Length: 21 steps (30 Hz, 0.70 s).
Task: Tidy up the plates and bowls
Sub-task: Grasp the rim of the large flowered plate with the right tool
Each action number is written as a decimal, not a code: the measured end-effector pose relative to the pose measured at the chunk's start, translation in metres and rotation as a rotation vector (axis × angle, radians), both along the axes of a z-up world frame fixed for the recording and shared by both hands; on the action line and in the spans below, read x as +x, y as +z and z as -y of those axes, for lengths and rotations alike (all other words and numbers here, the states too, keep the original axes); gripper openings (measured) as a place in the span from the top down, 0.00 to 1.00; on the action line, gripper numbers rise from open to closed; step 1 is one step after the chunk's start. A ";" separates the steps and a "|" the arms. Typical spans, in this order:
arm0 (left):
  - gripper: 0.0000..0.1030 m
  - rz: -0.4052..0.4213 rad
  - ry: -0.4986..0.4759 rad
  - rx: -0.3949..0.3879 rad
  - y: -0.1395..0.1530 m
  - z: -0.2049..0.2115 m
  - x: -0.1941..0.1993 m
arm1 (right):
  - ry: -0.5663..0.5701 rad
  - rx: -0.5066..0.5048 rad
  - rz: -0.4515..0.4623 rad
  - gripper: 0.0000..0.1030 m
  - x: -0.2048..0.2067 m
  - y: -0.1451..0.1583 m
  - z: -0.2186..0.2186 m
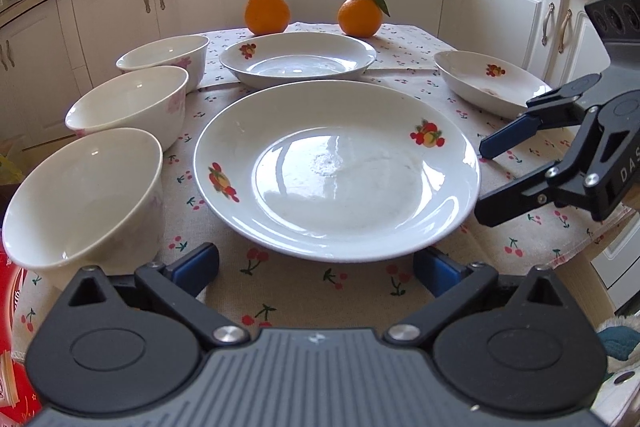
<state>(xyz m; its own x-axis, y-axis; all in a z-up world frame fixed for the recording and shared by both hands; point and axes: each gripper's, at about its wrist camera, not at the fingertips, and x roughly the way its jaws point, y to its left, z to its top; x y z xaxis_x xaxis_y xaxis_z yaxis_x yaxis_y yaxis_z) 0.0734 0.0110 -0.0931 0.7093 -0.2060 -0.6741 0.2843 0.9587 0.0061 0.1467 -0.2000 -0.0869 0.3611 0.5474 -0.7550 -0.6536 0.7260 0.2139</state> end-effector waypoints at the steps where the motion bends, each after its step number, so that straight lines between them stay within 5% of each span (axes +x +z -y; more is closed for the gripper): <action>1: 0.00 0.003 0.002 0.000 0.000 0.000 -0.001 | 0.008 -0.005 0.007 0.00 -0.001 0.000 -0.002; 13: 0.04 0.014 -0.005 0.001 0.001 0.004 -0.002 | 0.110 0.001 -0.018 0.00 0.002 0.017 -0.001; 21: 0.10 0.024 -0.014 -0.004 0.002 0.006 -0.005 | 0.170 0.013 0.008 0.00 0.045 0.040 -0.016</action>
